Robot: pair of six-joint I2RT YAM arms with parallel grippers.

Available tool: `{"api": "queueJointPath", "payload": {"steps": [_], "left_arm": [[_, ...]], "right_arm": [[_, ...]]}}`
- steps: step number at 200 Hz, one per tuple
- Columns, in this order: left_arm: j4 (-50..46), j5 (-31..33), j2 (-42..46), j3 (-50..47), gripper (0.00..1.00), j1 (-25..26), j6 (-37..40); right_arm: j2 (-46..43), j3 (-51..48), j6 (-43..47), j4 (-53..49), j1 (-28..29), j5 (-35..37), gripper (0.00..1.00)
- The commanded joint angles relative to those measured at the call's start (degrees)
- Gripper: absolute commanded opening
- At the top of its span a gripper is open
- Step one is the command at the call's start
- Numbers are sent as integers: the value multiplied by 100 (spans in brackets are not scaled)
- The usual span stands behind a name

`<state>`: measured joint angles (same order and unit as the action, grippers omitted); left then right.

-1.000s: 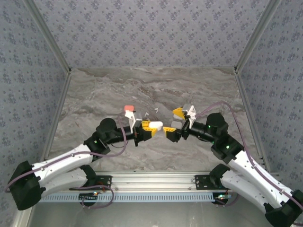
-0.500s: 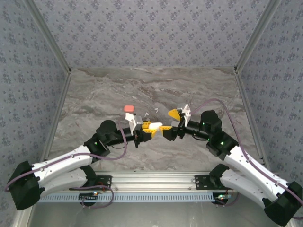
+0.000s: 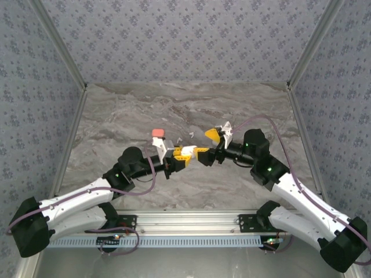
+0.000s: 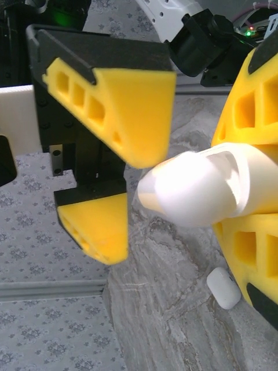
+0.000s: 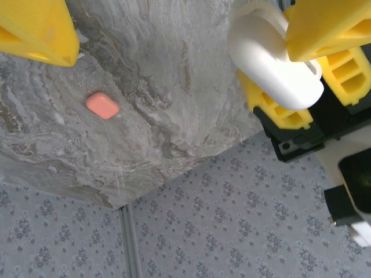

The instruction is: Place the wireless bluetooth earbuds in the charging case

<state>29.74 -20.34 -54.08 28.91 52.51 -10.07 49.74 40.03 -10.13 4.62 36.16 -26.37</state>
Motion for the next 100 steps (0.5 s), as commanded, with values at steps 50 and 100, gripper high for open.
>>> {"api": "queueJointPath", "payload": {"steps": [50,100], "left_arm": [[160,-135,82,91,0,65,214],[-76,506,496,-222,0,57,349]], "right_arm": [[-140,210,-265,-14,-345,-32,95],[-302,301,-676,-452,-836,33,98]]}}
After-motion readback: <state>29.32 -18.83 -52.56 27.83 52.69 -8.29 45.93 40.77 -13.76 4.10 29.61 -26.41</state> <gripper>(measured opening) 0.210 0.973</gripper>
